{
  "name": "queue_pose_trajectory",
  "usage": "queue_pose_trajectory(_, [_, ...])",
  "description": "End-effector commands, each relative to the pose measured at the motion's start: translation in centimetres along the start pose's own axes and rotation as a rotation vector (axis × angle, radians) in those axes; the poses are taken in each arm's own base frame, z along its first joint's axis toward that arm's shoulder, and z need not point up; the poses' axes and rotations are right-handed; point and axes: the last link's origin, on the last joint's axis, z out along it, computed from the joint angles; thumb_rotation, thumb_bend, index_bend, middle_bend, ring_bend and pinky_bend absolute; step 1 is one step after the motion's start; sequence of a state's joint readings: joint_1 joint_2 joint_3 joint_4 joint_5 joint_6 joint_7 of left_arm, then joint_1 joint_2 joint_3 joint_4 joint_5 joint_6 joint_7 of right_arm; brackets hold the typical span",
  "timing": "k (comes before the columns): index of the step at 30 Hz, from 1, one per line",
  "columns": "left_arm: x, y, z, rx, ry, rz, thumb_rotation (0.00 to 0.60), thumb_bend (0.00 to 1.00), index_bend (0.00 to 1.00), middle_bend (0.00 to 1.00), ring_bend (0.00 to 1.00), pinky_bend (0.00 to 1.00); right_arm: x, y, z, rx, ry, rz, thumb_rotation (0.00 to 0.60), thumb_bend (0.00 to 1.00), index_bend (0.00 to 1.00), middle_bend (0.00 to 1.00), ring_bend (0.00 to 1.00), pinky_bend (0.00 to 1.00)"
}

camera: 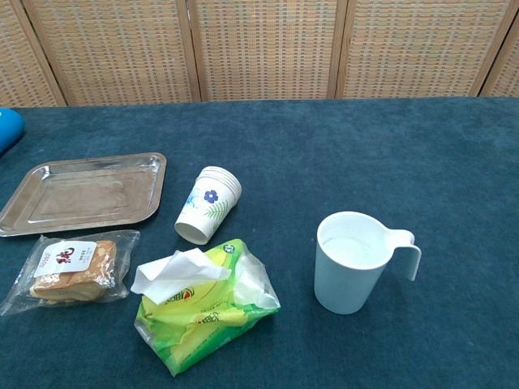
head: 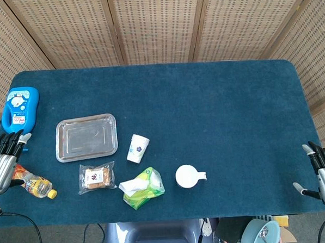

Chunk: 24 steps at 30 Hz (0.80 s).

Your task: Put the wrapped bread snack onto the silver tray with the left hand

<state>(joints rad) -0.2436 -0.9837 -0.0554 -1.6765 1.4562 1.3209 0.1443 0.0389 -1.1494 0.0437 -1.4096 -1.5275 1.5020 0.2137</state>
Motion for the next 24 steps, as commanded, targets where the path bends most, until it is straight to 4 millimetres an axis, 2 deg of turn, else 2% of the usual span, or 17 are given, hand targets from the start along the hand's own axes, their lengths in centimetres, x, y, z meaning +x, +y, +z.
queue_pose_trajectory(1, [-0.1,0.07,0.07,-0.002,-0.002,0.0,0.6,0.16,0.04,0.0,0.0,0.0,0.02,0.04,0.07,0.0,0.0,-0.001,0.6,0.18,0.0,0.0,0.0,0.0])
queue_pose_trajectory(12, [-0.74,0.09,0.1,0.006,-0.022,-0.001,0.6,0.16,0.04,0.0,0.0,0.0,-0.06,-0.05,0.02,0.005,0.0,-0.005,0.6,0.18,0.0,0.0,0.0,0.0])
queue_pose_trajectory(24, [0.04,0.43,-0.05,-0.011,-0.012,0.001,0.6,0.16,0.04,0.0,0.0,0.0,-0.03,0.2,-0.16,-0.001,0.006,0.004,0.6,0.18,0.0,0.0,0.0,0.0])
